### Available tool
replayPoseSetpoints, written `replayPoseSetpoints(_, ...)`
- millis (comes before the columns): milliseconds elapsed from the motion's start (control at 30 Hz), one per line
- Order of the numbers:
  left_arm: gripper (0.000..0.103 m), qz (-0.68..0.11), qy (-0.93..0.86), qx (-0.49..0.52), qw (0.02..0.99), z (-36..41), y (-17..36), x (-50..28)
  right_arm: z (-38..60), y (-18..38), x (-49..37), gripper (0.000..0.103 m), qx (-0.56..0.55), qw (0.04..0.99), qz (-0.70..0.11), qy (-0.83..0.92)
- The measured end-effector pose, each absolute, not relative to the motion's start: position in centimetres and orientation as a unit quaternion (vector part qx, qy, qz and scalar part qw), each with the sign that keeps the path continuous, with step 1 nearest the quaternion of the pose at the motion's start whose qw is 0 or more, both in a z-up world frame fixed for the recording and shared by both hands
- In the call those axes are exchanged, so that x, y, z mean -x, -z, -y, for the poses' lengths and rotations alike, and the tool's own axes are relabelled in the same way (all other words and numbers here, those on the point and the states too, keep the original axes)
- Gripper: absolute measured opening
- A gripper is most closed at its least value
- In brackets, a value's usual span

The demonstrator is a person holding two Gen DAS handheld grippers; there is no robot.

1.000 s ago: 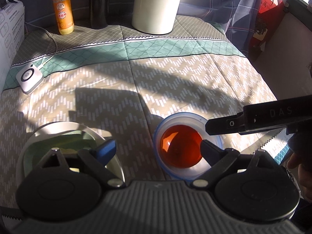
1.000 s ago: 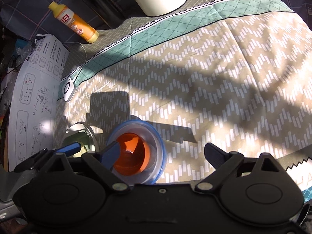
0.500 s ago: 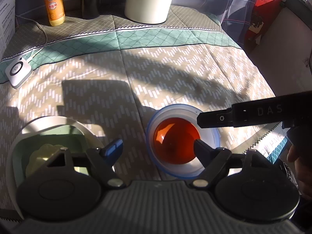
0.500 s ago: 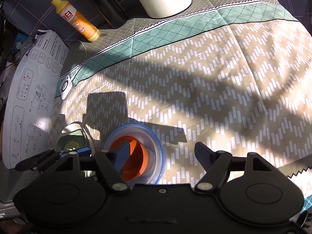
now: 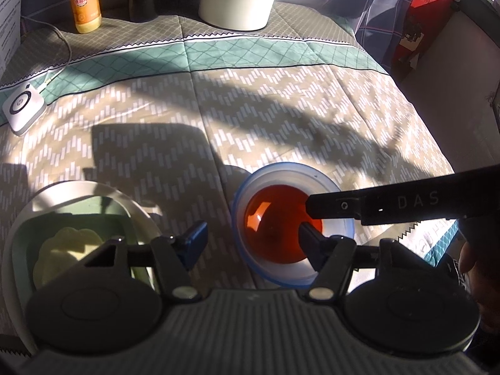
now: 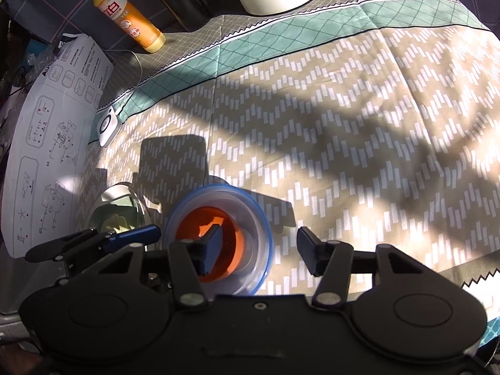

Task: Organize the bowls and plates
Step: 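Close the left gripper on the blue bowl rim while the right gripper grips it too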

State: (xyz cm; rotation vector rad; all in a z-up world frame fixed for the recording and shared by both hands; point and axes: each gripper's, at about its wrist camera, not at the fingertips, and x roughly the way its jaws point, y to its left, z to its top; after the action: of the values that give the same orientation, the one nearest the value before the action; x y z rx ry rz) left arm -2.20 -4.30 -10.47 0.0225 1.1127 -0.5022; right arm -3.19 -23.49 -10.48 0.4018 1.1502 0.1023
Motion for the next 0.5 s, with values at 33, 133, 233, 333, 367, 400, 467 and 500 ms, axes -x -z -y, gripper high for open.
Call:
replayPoseSetpoints(33,0.056,-0.525,0.237,-0.010,0.817,4.3,10.6,2.2,23.4,10.6,3.2,0.048,-0.188,0.818,-0.541,-0.050)
replayPoseSetpoints(133,0.046,-0.530,0.241,-0.011,0.813,4.6,10.8,2.2,23.3,10.8,3.1,0.040,-0.187,0.816,-0.544,-0.054)
replayPoseSetpoints(233,0.045,-0.530,0.245,-0.017,0.811,5.0,10.8,2.3,23.1,10.9,3.2,0.031,-0.179,0.821,-0.540,-0.051)
replayPoseSetpoints(333,0.045,-0.537,0.241,-0.022,0.808,5.2,11.3,2.3,23.0,10.9,3.2,0.026,-0.169,0.825,-0.537,-0.047)
replayPoseSetpoints(367,0.045,-0.540,0.240,-0.021,0.806,5.2,11.4,2.2,23.1,11.0,3.2,0.026,-0.170,0.824,-0.539,-0.047)
replayPoseSetpoints(400,0.045,-0.543,0.239,-0.019,0.805,5.2,11.6,2.2,23.2,11.1,3.2,0.025,-0.171,0.823,-0.540,-0.047)
replayPoseSetpoints(467,0.045,-0.545,0.241,-0.017,0.803,5.2,11.7,2.2,23.2,11.2,3.3,0.025,-0.169,0.822,-0.541,-0.047)
replayPoseSetpoints(500,0.042,-0.545,0.242,-0.018,0.803,5.3,11.7,2.2,23.1,11.2,3.3,0.025,-0.168,0.823,-0.541,-0.047)
